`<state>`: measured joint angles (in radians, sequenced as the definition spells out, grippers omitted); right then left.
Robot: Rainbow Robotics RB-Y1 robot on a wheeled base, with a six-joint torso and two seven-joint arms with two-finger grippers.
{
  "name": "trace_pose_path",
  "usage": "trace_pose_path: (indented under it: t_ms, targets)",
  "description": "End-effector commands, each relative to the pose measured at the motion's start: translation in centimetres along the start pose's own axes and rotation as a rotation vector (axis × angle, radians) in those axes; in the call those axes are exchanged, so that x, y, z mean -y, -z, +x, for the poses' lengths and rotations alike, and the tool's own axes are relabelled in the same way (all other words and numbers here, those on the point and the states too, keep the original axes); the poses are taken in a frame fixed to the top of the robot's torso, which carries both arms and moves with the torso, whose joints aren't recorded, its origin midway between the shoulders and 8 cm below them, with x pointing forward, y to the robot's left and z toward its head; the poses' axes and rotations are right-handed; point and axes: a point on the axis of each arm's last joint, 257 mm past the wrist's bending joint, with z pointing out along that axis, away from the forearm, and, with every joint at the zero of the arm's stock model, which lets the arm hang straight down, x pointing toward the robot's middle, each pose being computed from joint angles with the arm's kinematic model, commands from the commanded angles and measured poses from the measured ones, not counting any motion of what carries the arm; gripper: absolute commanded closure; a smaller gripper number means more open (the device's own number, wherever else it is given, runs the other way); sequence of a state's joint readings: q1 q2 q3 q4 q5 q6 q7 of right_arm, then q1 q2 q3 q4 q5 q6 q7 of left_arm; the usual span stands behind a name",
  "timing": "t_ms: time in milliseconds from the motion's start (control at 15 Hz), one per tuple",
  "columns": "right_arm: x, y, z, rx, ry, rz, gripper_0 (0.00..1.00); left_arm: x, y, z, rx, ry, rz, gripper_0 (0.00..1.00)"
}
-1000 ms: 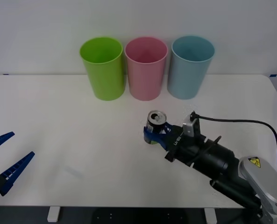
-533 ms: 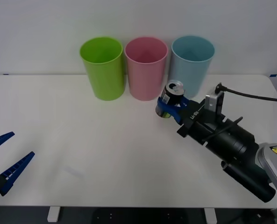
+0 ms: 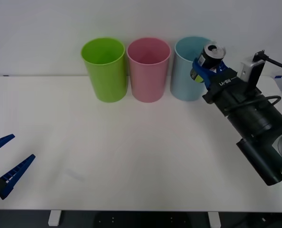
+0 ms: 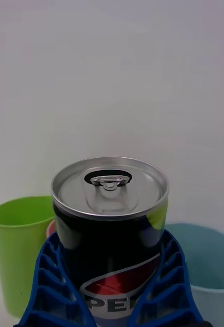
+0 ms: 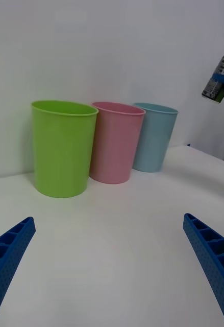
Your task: Grasp the object on the table and drop it into the matching bin: aluminum can to the light blue bin, PET bottle to the pink bin.
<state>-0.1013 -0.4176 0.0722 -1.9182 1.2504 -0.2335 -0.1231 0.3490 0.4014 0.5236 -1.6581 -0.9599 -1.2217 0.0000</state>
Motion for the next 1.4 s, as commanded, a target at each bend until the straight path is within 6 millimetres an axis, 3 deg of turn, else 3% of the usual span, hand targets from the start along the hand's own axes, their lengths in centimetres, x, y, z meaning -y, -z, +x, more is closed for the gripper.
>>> trace_pose_path:
  t_ms: [67, 467, 800, 1133, 1400]
  targets:
    - [2.2, -1.2, -1.3, 0.015, 0.029, 0.017, 1.00, 0.0, 0.0, 0.0, 0.000, 0.000, 0.000, 0.00]
    - [8.4, -5.2, -1.1, -0.008, 0.062, 0.082, 1.00, 0.0, 0.0, 0.0, 0.000, 0.000, 0.000, 0.00]
    - [11.9, -9.0, -0.1, -0.049, 0.066, 0.120, 1.00, 0.0, 0.0, 0.0, 0.000, 0.000, 0.000, 0.00]
    - [13.4, -13.0, 2.4, -0.124, 0.053, 0.133, 1.00, 0.0, 0.0, 0.0, 0.000, 0.000, 0.000, 0.00]
    - [12.8, -15.7, 4.6, -0.180, 0.022, 0.139, 1.00, 0.0, 0.0, 0.0, 0.000, 0.000, 0.000, 0.00]
